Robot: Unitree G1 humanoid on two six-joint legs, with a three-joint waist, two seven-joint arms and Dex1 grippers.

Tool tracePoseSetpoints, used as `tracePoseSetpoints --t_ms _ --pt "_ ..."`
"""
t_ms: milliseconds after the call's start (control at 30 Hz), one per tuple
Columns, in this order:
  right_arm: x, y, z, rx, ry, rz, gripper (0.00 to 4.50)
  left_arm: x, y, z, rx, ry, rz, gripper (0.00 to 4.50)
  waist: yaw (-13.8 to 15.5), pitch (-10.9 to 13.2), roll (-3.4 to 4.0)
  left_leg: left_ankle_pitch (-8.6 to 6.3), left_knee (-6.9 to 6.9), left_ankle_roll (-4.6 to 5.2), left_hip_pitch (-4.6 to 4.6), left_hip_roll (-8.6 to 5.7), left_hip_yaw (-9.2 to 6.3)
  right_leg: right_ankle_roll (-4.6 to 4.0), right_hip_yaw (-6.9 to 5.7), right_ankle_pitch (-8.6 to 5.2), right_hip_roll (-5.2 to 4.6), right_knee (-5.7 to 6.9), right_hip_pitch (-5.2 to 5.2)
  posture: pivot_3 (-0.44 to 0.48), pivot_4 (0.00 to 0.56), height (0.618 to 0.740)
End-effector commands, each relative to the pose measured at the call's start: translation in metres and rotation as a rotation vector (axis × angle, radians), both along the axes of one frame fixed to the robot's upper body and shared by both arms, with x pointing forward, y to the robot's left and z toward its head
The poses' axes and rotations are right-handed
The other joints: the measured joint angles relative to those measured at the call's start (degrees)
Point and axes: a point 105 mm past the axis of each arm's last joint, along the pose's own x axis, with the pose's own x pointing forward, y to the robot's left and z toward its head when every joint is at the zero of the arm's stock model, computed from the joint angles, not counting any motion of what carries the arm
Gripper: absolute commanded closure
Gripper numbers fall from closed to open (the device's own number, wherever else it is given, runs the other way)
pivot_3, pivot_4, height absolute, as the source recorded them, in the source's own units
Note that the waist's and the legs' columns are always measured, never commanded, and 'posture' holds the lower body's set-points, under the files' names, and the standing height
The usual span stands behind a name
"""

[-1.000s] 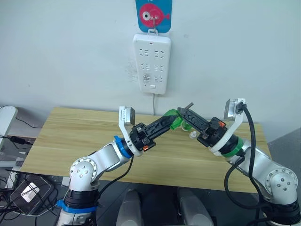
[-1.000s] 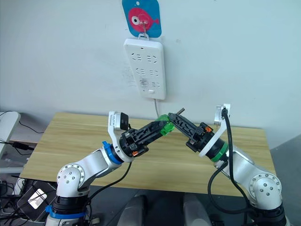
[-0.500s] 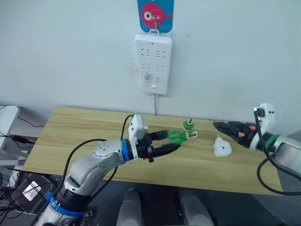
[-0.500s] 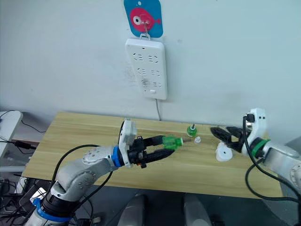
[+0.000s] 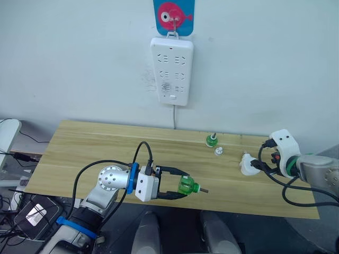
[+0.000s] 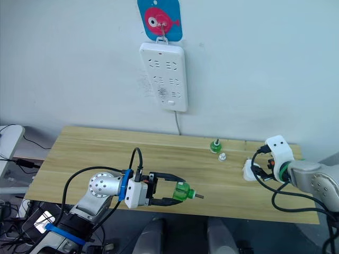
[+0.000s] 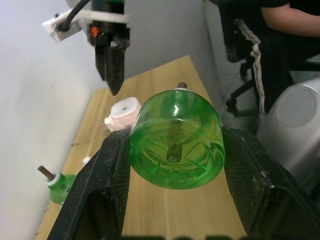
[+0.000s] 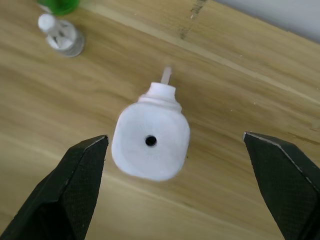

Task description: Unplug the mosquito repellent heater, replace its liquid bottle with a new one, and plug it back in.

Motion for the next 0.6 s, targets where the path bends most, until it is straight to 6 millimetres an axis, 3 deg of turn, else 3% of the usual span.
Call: tracePoseSetpoints --t_ms 33,600 --pt "0.001 -0.006 -0.004 0.011 0.058 -0.055 0.00 -0.003 -0.001 0.006 -0.028 -0.012 -0.006 2.12 -0.08 0.16 0.03 0.00 -0.01 0.00 0.00 0.00 -0.01 0.00 -0.01 0.00 0.00 0.01 0.00 -0.045 0.293 0.697" --pt "0.008 0.004 -0.017 0.062 0.118 -0.077 0.00 -0.013 -0.001 0.013 0.004 0.183 0.031 2.12 -0.16 0.43 0.20 -0.06 -0.04 0.10 -0.03 0.00 -0.09 0.01 -0.09 -0.01 0.02 -0.01 -0.01 -0.024 0.294 0.697"
